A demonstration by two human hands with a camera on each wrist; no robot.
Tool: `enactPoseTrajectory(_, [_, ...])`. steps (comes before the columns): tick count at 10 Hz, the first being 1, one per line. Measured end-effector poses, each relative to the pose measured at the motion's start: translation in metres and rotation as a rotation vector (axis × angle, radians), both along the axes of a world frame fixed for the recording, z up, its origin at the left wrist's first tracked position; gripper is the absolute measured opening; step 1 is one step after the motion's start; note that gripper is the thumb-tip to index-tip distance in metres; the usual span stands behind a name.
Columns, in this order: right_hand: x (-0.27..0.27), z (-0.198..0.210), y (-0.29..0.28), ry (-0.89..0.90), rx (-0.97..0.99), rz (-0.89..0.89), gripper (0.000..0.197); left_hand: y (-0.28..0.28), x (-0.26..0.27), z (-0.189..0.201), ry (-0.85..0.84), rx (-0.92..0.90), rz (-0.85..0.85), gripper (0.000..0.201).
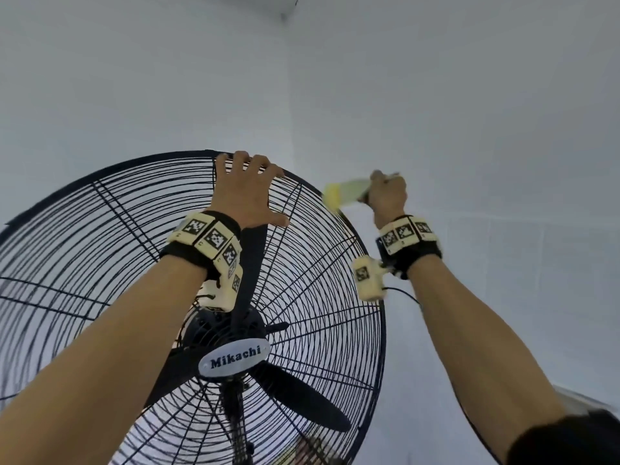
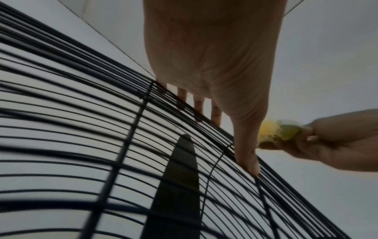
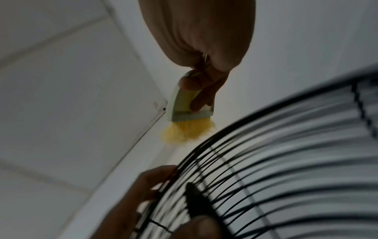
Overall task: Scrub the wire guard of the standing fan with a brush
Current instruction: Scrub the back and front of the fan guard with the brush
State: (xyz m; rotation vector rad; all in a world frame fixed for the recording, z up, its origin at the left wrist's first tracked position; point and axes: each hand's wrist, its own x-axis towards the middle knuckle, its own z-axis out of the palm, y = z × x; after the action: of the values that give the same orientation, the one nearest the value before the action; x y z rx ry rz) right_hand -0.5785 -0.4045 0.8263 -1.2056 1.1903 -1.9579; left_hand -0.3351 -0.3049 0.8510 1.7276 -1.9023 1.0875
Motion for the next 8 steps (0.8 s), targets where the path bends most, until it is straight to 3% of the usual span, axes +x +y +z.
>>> enactPoseTrajectory(1, [0.029, 0.004, -0.015, -0.226, -0.015, 0.288, 0.029, 0.0, -0.003, 0.0, -0.003, -0.006, -0.005, 0.097])
enactPoseTrajectory(2, [0.012, -0.018, -0.024, -0.064, 0.094, 0.23, 0.023, 0.0, 0.0, 0.0, -0.012, -0.001, 0.012, 0.098])
enactPoseTrajectory(3, [-0.04, -0.05, -0.028, 0.182, 0.285, 0.016, 0.025, 0.001, 0.0, 0.0, -0.015, 0.009, 0.022, 0.099])
enactPoseTrajectory(4, [-0.075, -0.074, -0.024, 0.295, 0.313, -0.075, 0.029, 0.0, -0.006, 0.001, -0.009, 0.02, 0.04, 0.099])
enactPoseTrajectory(5, [-0.07, -0.062, -0.023, 0.152, 0.232, 0.033, 0.039, 0.001, -0.011, 0.004, 0.004, 0.054, 0.049, 0.1])
enactPoseTrajectory(6, [-0.045, -0.023, -0.058, 0.035, 0.115, 0.286, 0.037, 0.003, -0.013, 0.007, 0.005, 0.085, 0.062, 0.101])
enactPoseTrajectory(7, [-0.025, 0.005, -0.109, 0.129, 0.003, 0.31, 0.05, 0.008, -0.008, 0.008, -0.013, 0.094, 0.065, 0.101])
enactPoseTrajectory(8, [0.01, 0.013, -0.139, 0.17, 0.009, 0.398, 0.032, 0.012, -0.005, 0.007, -0.032, 0.09, 0.046, 0.099])
